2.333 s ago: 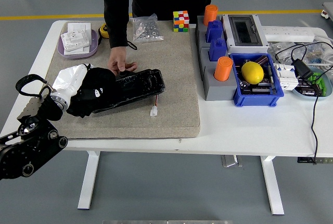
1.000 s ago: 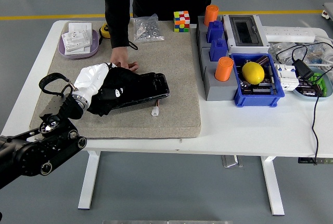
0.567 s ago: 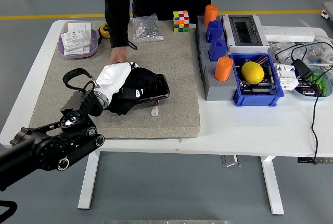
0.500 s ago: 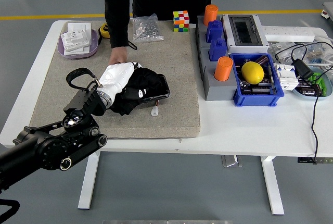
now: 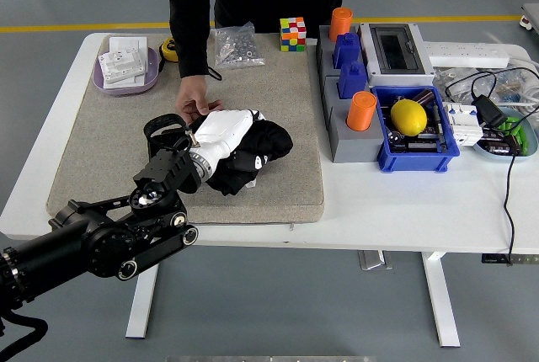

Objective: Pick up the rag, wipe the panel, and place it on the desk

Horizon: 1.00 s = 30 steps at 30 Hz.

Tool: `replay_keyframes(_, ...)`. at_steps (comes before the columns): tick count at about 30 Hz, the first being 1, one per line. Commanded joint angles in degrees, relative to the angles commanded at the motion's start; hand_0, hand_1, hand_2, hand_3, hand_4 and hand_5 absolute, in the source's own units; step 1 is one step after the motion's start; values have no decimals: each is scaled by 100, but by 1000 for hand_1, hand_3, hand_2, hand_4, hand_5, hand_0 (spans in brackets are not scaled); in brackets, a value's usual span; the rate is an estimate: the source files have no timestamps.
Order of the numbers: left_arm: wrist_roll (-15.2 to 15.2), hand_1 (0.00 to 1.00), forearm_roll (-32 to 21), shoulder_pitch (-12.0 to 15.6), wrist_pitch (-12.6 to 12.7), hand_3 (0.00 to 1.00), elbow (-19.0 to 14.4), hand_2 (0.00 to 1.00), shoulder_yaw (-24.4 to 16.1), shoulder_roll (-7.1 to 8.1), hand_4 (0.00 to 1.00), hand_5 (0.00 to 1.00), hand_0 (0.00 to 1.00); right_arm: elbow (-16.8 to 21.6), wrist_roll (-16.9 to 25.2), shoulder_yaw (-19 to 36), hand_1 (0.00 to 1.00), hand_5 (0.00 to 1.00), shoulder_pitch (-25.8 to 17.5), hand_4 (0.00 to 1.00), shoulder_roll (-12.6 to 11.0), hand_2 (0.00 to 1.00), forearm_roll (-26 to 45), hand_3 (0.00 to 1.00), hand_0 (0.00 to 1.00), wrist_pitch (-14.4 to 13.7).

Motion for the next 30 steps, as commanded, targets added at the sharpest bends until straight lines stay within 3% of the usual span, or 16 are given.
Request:
replay_keyframes(7, 2, 81, 5, 3, 2, 308, 21, 440, 14, -28, 2, 2, 210, -4, -3, 3, 448, 703, -7, 998, 1, 638, -2, 616, 690, 3)
replay_keyframes(19, 0, 81, 78, 97, 3, 308, 95, 439, -196, 90, 2, 2, 212, 5, -2, -8, 448, 703, -20, 998, -2, 638, 5, 616, 690, -10)
replay_keyframes(30, -12, 80, 208, 248, 2, 308, 182, 438, -463, 385, 2, 2, 205, -1, -3, 33, 448, 703, -49, 998, 2, 638, -12, 616, 691, -9)
